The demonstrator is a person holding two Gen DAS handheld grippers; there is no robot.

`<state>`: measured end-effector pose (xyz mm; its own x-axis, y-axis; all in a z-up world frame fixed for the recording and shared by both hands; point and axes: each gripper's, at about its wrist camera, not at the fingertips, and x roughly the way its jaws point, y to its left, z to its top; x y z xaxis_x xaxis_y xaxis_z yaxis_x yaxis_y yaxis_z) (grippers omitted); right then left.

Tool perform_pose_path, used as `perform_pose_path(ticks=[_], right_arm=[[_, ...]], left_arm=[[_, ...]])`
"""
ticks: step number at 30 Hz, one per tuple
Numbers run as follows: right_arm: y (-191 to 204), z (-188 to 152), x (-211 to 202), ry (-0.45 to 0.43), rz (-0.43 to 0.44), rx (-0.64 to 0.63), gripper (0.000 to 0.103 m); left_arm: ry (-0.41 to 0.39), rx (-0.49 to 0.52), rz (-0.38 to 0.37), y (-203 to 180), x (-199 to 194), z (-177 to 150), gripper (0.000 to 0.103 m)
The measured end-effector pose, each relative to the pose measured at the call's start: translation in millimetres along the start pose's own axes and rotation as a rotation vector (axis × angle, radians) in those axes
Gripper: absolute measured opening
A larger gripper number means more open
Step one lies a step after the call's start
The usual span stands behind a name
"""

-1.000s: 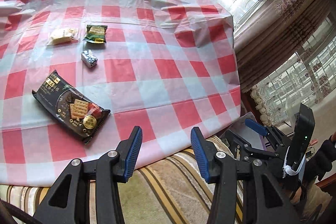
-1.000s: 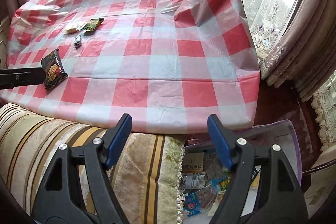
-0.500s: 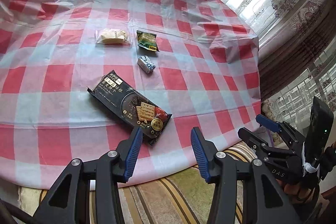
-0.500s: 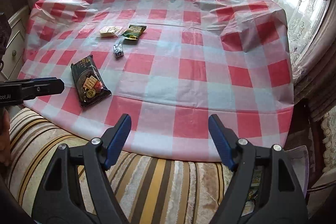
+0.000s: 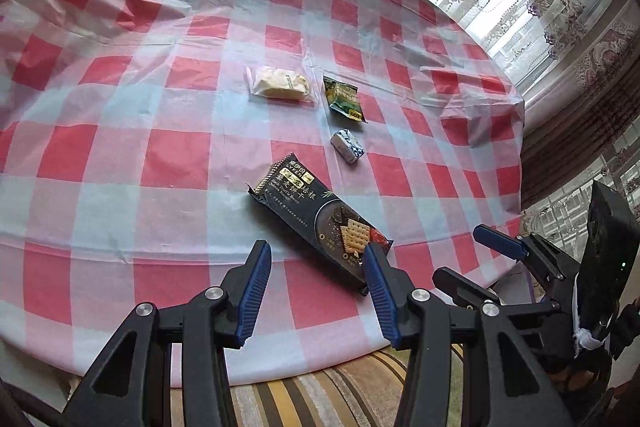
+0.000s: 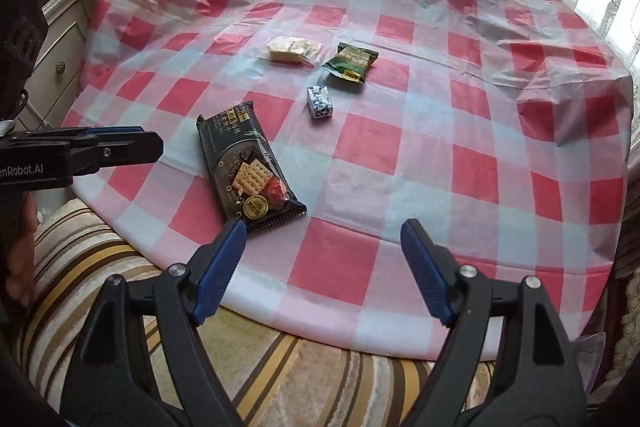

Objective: Organize snacks
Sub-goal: 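Move both open tools back over the table, then grasp the dark cracker bag with the right tool while the left tool grasps the wrapped cake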

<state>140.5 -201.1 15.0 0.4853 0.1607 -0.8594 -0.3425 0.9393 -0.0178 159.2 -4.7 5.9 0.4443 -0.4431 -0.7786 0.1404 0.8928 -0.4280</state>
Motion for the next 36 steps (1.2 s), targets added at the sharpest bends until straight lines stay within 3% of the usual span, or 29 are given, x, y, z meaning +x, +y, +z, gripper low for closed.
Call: perform_pose_path(ticks=[11,17,18,19,20,22,24,30,36], right_arm=[[32.4,32.4,52.0,0.085,0.075,-0.104,0.083],[46.7,45.3,84.8,0.149,0.104,-0.149,0.083],[48.4,46.0,87.3,0.152,0.114,-0.153,0.082],[50.9,45.9,89.0,0.154,0.135,-0.161,0.069],[51.9,45.7,88.4,0.146,0.121,-0.165,0.064],[43.6,45.6,85.7,0.142,0.121,-0.13,0.033],[26.2,43.2,83.1,0.153,0.149,-0.06,0.02],[-8.9,29.3,74.9,0.159,0.161,0.03,0.018],[-35.5,20.2,65.5,0.151,0.167,0.089,0.018]], left_arm=[[0.01,-0.041,0.028,29.0,9.9,17.4,0.049],[0.01,-0.008,0.07,36.9,23.9,45.9,0.054],[0.011,0.002,0.077,38.5,28.4,52.4,0.055],[0.013,0.013,0.086,39.3,33.6,59.1,0.055],[0.017,0.025,0.094,39.9,39.5,66.0,0.055],[0.02,0.07,0.11,37.5,52.1,80.9,0.056],[0.026,0.143,0.134,30.4,65.5,95.2,0.057],[0.062,0.464,0.165,1.9,109.0,132.1,0.065],[0.106,0.626,0.136,-12.4,146.8,148.5,0.065]])
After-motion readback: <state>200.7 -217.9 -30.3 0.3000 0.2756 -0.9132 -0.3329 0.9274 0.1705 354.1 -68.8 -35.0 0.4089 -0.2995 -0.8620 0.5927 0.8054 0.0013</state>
